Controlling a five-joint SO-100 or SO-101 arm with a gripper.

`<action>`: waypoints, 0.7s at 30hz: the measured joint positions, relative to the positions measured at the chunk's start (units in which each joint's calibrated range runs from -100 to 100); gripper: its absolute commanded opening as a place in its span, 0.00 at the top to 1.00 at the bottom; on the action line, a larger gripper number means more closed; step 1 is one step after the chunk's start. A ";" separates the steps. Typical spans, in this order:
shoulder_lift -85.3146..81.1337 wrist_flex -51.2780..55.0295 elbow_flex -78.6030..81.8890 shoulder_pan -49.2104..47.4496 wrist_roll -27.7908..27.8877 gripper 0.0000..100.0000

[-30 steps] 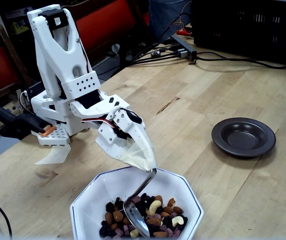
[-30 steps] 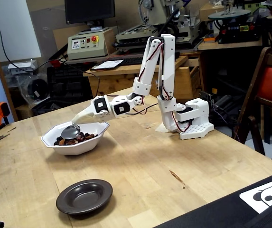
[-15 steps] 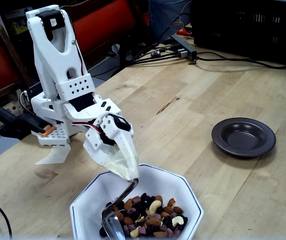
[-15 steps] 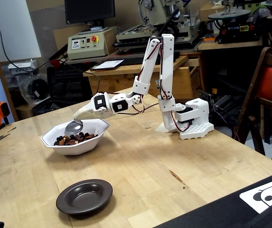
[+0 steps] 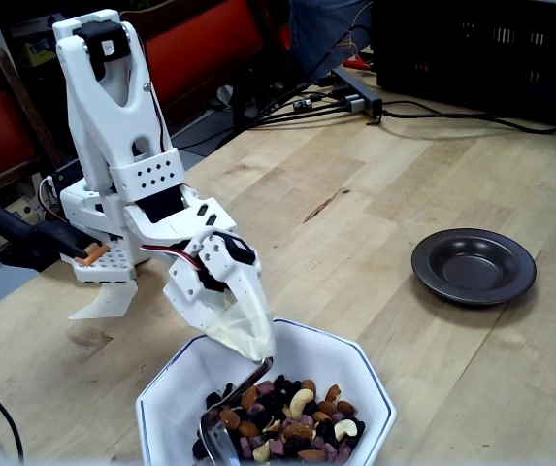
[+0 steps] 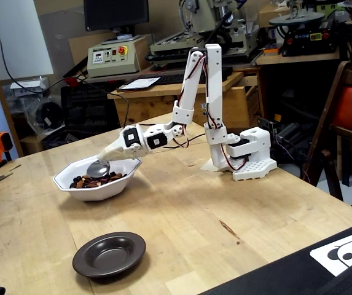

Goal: Use spoon to transfer food from the white bowl to brown plate

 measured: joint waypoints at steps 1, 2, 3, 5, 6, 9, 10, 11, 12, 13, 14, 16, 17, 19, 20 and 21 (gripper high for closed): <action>0.34 0.00 0.00 0.00 -0.10 0.97; 0.52 0.00 0.00 0.00 -0.15 0.97; 0.86 0.00 0.00 0.00 -0.15 0.97; 1.29 0.00 0.00 -0.88 -0.24 0.97; 1.63 0.00 0.00 -1.31 -0.59 0.97; 1.89 -0.08 0.00 -4.23 -2.93 0.97; 1.89 -0.08 0.00 -5.33 -4.10 0.97; 1.89 -0.08 0.00 -6.35 -5.42 0.97; 1.89 -0.08 0.00 -7.45 -6.94 0.97; 1.89 -0.08 0.00 -8.39 -8.45 0.97; 1.89 -0.08 0.00 -9.42 -9.91 0.97; 1.89 -0.08 0.00 -10.88 -12.65 0.97; 1.89 -0.24 -0.08 -11.39 -13.92 0.97; 1.89 -0.80 -0.08 -11.82 -16.12 0.97; 1.89 -0.96 -0.08 -11.82 -16.90 0.97; 1.80 -1.04 -0.08 -11.82 -17.68 0.97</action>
